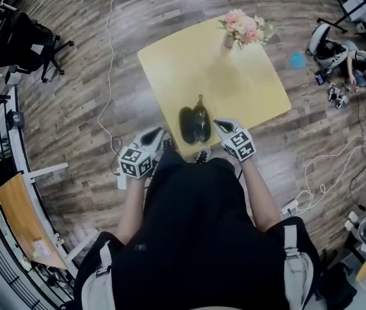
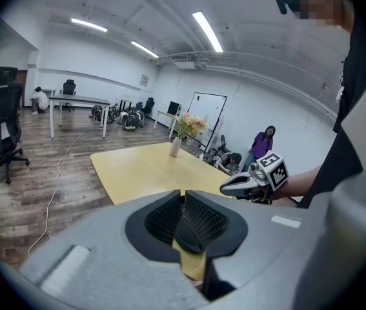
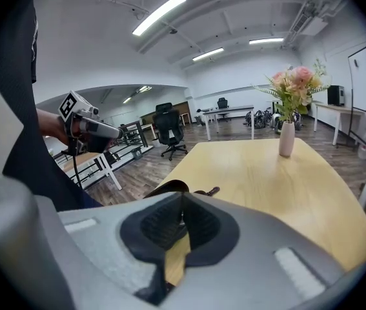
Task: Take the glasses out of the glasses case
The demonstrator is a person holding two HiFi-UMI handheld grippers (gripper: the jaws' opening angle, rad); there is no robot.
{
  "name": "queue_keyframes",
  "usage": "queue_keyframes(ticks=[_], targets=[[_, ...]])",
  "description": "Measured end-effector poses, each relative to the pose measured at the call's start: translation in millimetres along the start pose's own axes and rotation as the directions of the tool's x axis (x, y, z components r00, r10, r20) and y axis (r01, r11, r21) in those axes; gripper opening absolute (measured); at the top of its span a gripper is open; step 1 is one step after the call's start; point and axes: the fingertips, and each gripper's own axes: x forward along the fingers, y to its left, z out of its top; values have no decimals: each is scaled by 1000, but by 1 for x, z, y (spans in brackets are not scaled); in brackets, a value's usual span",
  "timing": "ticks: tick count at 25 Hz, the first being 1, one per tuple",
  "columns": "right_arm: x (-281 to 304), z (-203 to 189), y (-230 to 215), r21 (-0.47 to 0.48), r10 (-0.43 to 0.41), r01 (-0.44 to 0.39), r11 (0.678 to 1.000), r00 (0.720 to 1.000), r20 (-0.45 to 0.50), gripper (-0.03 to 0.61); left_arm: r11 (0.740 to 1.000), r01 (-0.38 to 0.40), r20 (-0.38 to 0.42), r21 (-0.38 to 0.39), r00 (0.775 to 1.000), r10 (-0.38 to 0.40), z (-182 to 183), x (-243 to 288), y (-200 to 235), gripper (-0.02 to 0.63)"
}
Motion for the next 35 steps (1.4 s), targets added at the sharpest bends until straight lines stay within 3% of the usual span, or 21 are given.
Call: queue_keyframes(ticks=[10, 17, 19, 23, 35], targets=[[28, -13, 15, 126, -88, 98, 987, 993, -78, 5, 990, 137, -40, 33, 990, -136, 19, 12, 40, 32], [51, -26, 19, 228, -155, 186, 956, 977, -148, 6, 961, 263, -88, 79, 963, -256, 45, 37, 64, 32], [58, -30, 20, 257, -174, 214, 942, 970, -169, 46, 951, 298, -108, 84, 951, -289, 48, 42, 70, 32], [66, -37, 16, 288, -253, 310, 906, 942, -220, 48, 928, 362, -146, 91, 926, -347, 51, 53, 82, 32], [90, -57, 5, 383, -401, 534, 754, 835, -376, 84, 833, 535, -233, 142, 836, -497, 65, 81, 108, 32]])
